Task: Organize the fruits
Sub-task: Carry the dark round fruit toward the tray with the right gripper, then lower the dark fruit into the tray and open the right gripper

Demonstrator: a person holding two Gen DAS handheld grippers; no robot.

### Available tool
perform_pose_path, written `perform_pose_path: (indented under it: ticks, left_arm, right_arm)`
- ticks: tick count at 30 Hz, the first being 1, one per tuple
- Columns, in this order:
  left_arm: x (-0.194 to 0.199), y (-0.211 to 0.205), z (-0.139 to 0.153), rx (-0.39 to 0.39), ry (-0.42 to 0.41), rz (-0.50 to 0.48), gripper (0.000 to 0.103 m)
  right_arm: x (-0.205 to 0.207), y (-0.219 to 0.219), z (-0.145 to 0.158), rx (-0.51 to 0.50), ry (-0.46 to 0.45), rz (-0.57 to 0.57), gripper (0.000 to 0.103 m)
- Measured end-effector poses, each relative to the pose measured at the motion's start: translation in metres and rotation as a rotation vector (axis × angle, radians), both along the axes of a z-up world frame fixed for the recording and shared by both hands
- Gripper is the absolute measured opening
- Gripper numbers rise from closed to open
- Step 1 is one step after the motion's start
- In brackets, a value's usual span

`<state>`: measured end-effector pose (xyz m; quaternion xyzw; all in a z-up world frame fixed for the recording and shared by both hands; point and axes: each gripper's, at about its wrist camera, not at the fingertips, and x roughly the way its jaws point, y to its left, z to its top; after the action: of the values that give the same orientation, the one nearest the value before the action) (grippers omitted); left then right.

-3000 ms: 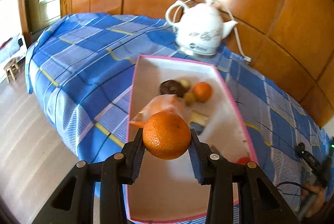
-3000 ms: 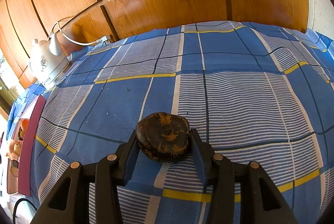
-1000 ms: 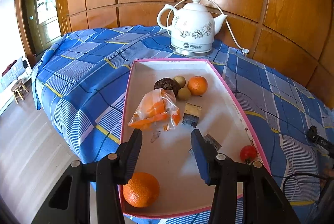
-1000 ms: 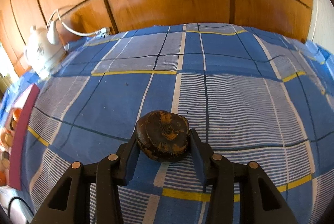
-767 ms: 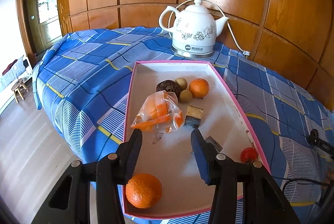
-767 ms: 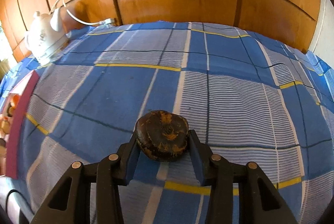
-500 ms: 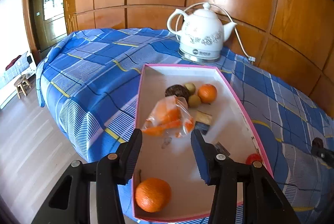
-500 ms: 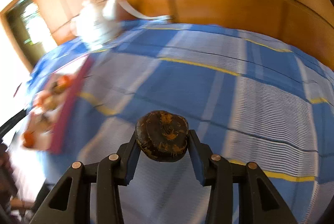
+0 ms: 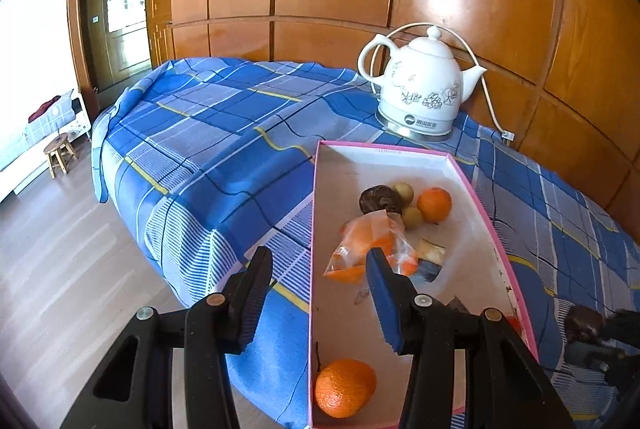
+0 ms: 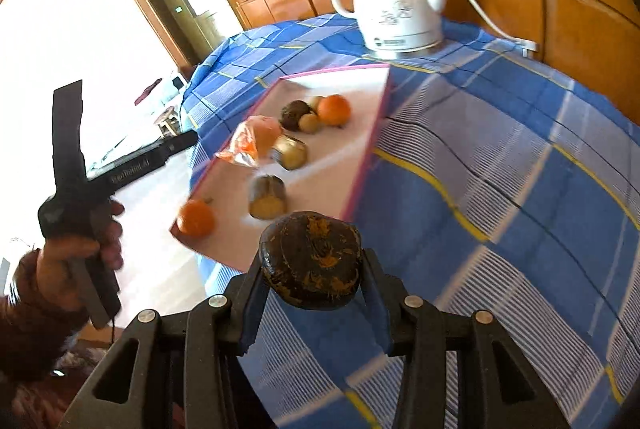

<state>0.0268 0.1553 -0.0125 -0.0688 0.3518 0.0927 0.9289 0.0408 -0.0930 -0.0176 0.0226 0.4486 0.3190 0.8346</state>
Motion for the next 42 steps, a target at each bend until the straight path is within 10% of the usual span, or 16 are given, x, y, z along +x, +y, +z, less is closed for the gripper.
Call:
perform_pose_path:
  ticks: [29, 42]
  left_arm:
    - [0.004, -0.004, -0.015, -0.026, 0.036, -0.011, 0.049]
    - [0.002, -0.006, -0.015, -0.032, 0.034, -0.015, 0.051]
  right_arm:
    - [0.078, 0.075, -0.02, -0.116, -0.045, -0.012, 0.047]
    - [0.049, 0.086, -0.026, -0.213, -0.147, 0.018, 0.025]
